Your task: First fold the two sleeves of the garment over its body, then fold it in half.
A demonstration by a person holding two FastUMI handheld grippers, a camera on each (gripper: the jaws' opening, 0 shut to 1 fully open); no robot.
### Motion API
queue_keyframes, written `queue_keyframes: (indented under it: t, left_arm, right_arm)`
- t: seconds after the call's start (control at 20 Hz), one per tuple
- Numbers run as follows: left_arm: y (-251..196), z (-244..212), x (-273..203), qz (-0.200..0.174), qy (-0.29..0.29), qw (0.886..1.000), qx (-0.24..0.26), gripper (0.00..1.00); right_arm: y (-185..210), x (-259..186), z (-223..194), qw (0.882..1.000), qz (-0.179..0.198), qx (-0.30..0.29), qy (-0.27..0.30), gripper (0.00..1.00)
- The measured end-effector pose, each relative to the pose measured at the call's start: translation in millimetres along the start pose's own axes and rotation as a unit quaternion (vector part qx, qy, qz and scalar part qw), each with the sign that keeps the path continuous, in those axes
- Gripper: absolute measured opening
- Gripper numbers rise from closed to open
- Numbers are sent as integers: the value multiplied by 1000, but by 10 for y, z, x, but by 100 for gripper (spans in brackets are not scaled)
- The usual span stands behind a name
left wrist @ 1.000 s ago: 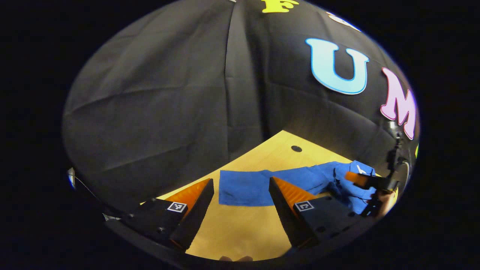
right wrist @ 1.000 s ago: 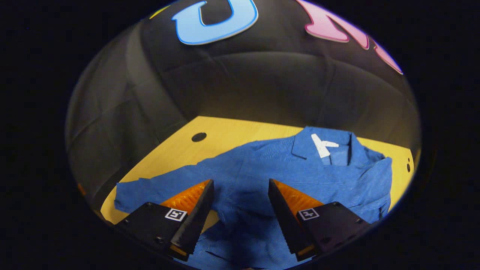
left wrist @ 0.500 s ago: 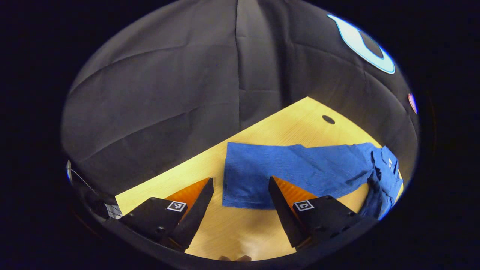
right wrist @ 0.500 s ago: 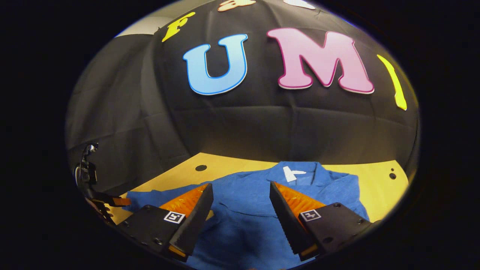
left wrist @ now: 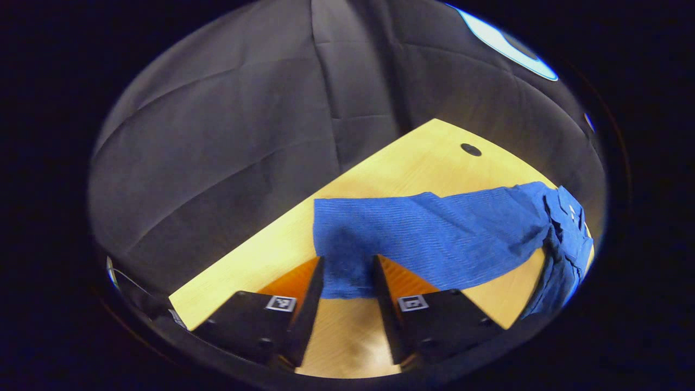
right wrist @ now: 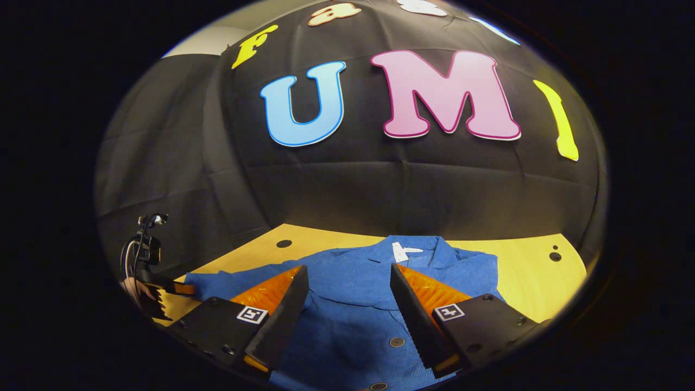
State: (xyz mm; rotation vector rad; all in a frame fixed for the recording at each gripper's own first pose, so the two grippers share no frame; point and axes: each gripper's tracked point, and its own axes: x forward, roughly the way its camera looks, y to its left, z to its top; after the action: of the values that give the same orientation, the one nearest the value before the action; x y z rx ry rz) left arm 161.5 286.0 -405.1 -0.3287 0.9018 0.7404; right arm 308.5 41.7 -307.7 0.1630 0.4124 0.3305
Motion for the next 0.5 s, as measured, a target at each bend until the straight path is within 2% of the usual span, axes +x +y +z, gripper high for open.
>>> queue_keyframes:
  t: [0.15,0.2,0.25,0.35,0.5]
  left_arm:
    - [-94,95,-16,-13,-1,1000,13,18]
    - [-110,76,-2,-20,0,1000,18,6]
    - [-100,68,5,-25,-7,1000,16,6]
    - [-125,108,38,-29,-5,1000,0,0]
    - [-166,119,-60,-33,-9,999,-20,0]
  right_arm:
    - [-186,-65,-104,1000,-22,5,15,95]
    - [-265,-84,-147,999,-32,9,20,92]
    - [-361,-112,-156,999,-44,19,20,92]
    - [-548,-147,-175,997,-63,41,19,95]
    - [-847,-235,-230,995,-88,42,26,95]
